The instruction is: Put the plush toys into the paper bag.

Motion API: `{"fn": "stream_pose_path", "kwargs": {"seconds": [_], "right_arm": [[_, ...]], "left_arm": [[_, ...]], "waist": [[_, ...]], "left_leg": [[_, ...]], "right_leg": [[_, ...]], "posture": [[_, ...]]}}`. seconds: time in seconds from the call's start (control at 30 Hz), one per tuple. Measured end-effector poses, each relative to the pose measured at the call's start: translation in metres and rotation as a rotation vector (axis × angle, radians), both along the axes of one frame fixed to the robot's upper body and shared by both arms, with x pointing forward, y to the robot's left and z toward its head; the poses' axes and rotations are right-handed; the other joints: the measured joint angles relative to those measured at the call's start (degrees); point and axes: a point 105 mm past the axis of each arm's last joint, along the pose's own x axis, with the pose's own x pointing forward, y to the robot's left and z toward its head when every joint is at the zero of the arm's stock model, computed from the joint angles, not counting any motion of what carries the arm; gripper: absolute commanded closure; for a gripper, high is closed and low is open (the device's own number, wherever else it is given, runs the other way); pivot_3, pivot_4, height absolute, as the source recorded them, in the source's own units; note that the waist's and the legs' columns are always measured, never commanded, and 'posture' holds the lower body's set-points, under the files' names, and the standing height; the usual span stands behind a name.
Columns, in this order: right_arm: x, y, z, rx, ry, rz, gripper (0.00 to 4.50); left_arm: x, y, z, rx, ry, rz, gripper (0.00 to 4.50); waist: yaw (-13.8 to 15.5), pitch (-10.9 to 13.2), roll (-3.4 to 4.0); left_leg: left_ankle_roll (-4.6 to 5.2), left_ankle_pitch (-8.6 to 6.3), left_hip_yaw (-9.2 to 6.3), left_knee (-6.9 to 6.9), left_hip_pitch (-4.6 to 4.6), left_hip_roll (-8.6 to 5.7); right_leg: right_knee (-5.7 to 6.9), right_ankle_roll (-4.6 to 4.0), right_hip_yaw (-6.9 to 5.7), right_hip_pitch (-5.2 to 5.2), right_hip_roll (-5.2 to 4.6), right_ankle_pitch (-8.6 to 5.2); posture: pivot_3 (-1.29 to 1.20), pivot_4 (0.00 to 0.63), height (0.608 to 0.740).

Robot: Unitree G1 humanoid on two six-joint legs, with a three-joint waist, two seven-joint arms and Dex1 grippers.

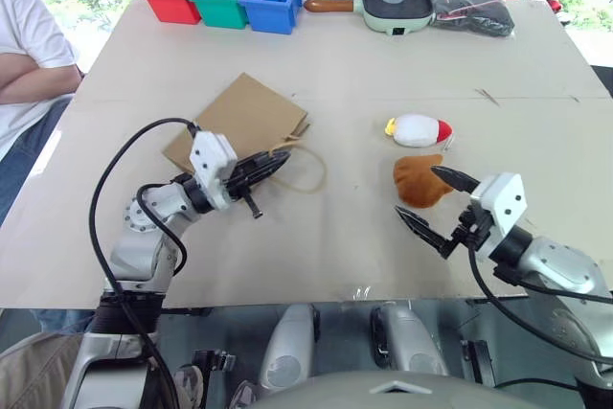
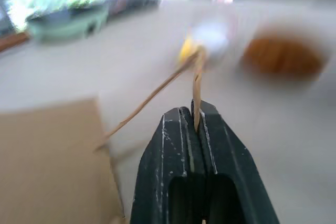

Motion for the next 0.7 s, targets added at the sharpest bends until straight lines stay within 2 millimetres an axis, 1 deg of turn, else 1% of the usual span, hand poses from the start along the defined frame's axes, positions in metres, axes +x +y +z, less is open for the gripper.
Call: {"fn": "stream_pose_path", "kwargs": {"seconds": [0.03,0.07,0.1,0.13,0.2,0.23,0.27,0.3,0.33,0.37,0.4,0.43,0.47,0.57,0.63,0.67,0.7], "right_arm": [[0.008,0.010,-0.001,0.012,0.000,0.020,1.66],[0.014,0.021,-0.001,0.029,0.000,0.045,1.99],[0.021,0.035,0.001,0.063,0.005,0.076,2.56],[0.027,0.048,0.003,0.081,0.004,0.106,3.01],[0.037,0.066,0.003,0.068,-0.001,0.146,3.97],[0.044,0.076,0.003,0.053,-0.004,0.163,4.34],[0.047,0.082,0.001,0.045,-0.007,0.175,4.43],[0.055,0.096,-0.001,0.035,-0.006,0.207,4.43],[0.063,0.104,-0.004,0.027,0.001,0.214,4.43],[0.070,0.122,-0.006,0.018,-0.001,0.250,4.43],[0.072,0.133,-0.010,0.010,0.004,0.278,4.43],[0.076,0.141,-0.014,-0.001,0.016,0.294,4.43],[0.080,0.150,-0.025,-0.020,0.044,0.308,4.43],[0.081,0.165,-0.052,-0.041,0.104,0.341,4.43],[0.083,0.167,-0.058,-0.044,0.115,0.338,4.43],[0.086,0.173,-0.056,-0.042,0.097,0.338,4.43],[0.086,0.174,-0.056,-0.042,0.095,0.339,4.43]], "left_arm": [[-0.004,-0.009,0.007,-0.054,0.024,-0.032,4.50],[-0.008,-0.017,0.011,-0.086,0.041,-0.065,4.50],[-0.012,-0.024,0.012,-0.110,0.067,-0.092,4.50],[-0.013,-0.027,0.011,-0.129,0.091,-0.103,4.50],[-0.014,-0.029,0.009,-0.150,0.128,-0.106,4.50],[-0.014,-0.031,0.008,-0.162,0.146,-0.112,4.50],[-0.015,-0.032,0.008,-0.166,0.155,-0.114,4.50],[-0.013,-0.030,0.008,-0.172,0.163,-0.100,4.50],[-0.013,-0.031,0.010,-0.175,0.163,-0.100,4.50],[-0.012,-0.035,0.017,-0.187,0.146,-0.112,4.50],[-0.011,-0.034,0.019,-0.191,0.141,-0.105,4.50],[-0.009,-0.034,0.022,-0.196,0.135,-0.097,4.50],[-0.007,-0.034,0.029,-0.210,0.118,-0.087,4.50],[-0.003,-0.029,0.039,-0.246,0.097,-0.046,4.50],[-0.001,-0.027,0.042,-0.264,0.096,-0.023,4.50],[0.000,-0.024,0.047,-0.283,0.085,0.007,4.50],[0.000,-0.024,0.048,-0.283,0.084,0.009,4.50]], "waist": [[-0.26,0.00,0.00],[-0.29,0.00,0.03],[-0.50,-0.01,0.02],[-0.65,0.00,0.03],[-0.86,0.00,0.01],[-0.89,0.00,0.02],[-0.75,0.00,0.02],[-0.89,0.00,-0.04],[-1.06,0.02,-0.05],[-1.08,0.02,-0.04],[-1.10,0.00,-0.08],[-1.13,0.00,-0.07],[-1.06,0.00,-0.07],[-1.03,0.00,-0.07],[-1.10,0.01,-0.07],[-1.26,0.01,-0.07],[-1.27,0.01,-0.07]], "left_leg": [[0.00,0.00,0.05,0.00,0.06,-0.11],[-0.01,0.00,0.04,0.00,0.09,-0.12],[-0.01,0.00,0.01,0.00,0.15,-0.10],[-0.01,0.00,-0.01,-0.01,0.16,-0.11],[-0.01,0.01,-0.04,0.00,0.17,-0.11],[-0.01,0.01,-0.05,-0.01,0.14,-0.12],[-0.01,0.01,-0.08,0.00,0.12,-0.13],[-0.01,0.01,-0.06,0.00,0.15,-0.13],[-0.02,0.01,-0.06,0.00,0.13,-0.13],[-0.03,0.02,-0.09,-0.01,0.12,-0.14],[-0.03,0.02,-0.10,-0.01,0.15,-0.13],[-0.03,0.02,-0.10,-0.02,0.13,-0.13],[-0.03,0.02,-0.11,-0.01,0.11,-0.14],[-0.04,0.02,-0.09,-0.01,0.05,-0.18],[-0.04,0.02,-0.09,-0.01,0.03,-0.21],[-0.05,0.02,-0.11,-0.01,0.06,-0.21],[-0.05,0.02,-0.11,-0.01,0.06,-0.22]], "right_leg": [[0.07,0.00,0.05,0.00,0.04,0.00],[0.15,-0.01,0.06,-0.01,0.06,-0.01],[0.26,-0.03,0.07,-0.01,0.12,-0.01],[0.31,-0.04,0.06,-0.03,0.14,-0.02],[0.41,-0.05,0.05,-0.04,0.16,-0.02],[0.40,-0.05,0.04,-0.05,0.16,-0.03],[0.40,-0.06,0.03,-0.06,0.15,-0.03],[0.39,-0.05,0.05,-0.05,0.15,-0.03],[0.41,-0.06,0.05,-0.07,0.16,-0.02],[0.45,-0.06,0.05,-0.09,0.16,-0.02],[0.45,-0.06,0.04,-0.08,0.17,-0.02],[0.45,-0.06,0.04,-0.09,0.18,-0.02],[0.44,-0.07,0.02,-0.10,0.18,-0.02],[0.38,-0.06,0.04,-0.12,0.11,-0.02],[0.38,-0.06,0.05,-0.14,0.08,-0.02],[0.44,-0.06,0.05,-0.15,0.08,-0.02],[0.44,-0.06,0.05,-0.15,0.08,-0.02]], "posture": [[0.00,0.150,0.740],[0.00,0.150,0.740],[0.00,0.150,0.740],[0.00,0.150,0.740],[0.00,0.150,0.740],[0.00,0.150,0.740],[0.00,0.150,0.740],[0.00,0.150,0.740],[0.00,0.150,0.740],[0.00,0.150,0.740],[0.00,0.150,0.740],[0.00,0.150,0.740],[0.00,0.150,0.740],[0.00,0.150,0.740],[0.00,0.150,0.740],[0.00,0.150,0.740],[0.00,0.150,0.740]]}}
